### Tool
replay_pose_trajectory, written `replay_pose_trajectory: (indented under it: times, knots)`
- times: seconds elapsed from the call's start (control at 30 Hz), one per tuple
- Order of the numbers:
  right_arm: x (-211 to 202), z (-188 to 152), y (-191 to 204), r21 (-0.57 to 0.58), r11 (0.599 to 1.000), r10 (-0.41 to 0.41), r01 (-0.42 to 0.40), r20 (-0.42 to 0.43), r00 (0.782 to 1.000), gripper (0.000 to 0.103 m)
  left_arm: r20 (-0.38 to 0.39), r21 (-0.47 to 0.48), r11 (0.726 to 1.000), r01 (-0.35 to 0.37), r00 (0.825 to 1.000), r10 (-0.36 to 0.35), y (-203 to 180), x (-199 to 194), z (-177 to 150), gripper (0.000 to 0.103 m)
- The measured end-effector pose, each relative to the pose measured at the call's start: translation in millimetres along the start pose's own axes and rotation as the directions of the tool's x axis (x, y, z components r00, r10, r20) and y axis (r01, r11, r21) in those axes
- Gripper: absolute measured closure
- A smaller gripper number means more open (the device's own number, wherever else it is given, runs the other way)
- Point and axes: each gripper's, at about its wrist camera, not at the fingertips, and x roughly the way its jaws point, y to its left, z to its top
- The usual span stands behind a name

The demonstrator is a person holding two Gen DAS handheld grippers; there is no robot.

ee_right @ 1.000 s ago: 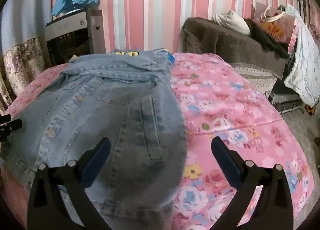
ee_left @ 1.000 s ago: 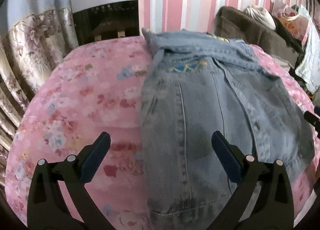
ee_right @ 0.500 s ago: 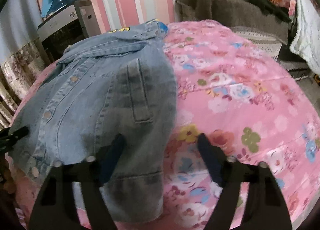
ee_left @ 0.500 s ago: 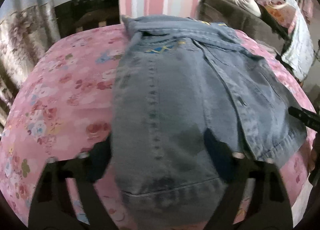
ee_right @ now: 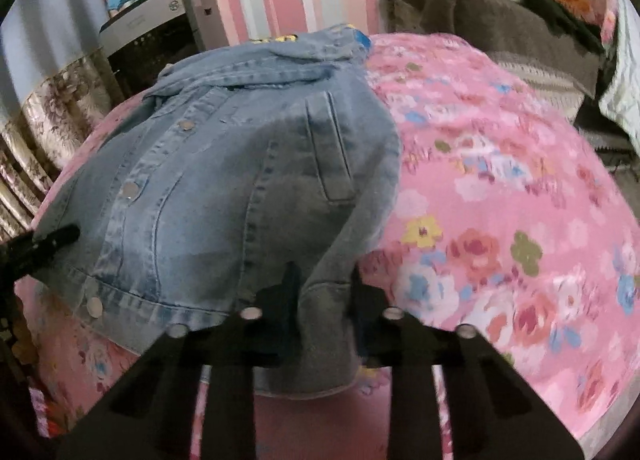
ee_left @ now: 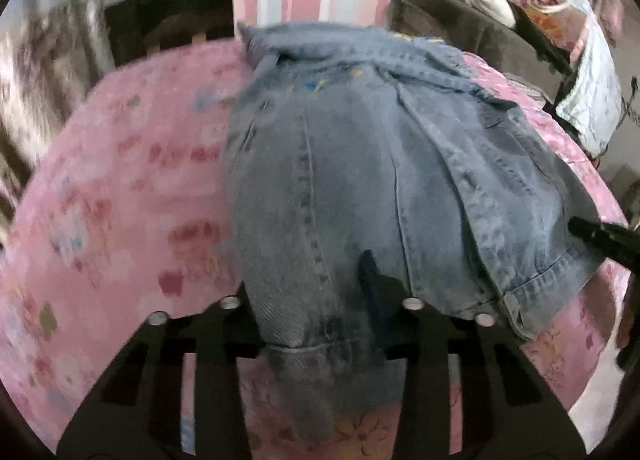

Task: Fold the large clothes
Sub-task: 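Grasp the jacket hem with both tools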

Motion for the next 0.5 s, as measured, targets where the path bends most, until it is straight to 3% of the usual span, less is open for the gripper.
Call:
replay_pose_trajectory:
  times: [0.07, 0.23, 0.5]
  knots:
    - [-7, 9, 1, 0.01, 1.0, 0.026, -0.027, 0.037, 0.999, 0.091, 0.025, 0.02, 0.999, -0.032, 0.999, 0.032, -2, -4, 9, 0.089]
    - [-23, 38, 7, -0.003, 0.998, 0.069, -0.069, 0.135, 0.988, 0.092, 0.086, 0.041, 0.999, -0.029, 0.996, 0.025, 1, -17, 42, 0.092]
    - [-35, 121, 18, -0.055, 0.995, 0.099, -0.087, 0.287, 0.953, 0.092, 0.189, 0.061, 0.995, -0.077, 0.98, 0.064, -1, -24, 113, 0.093]
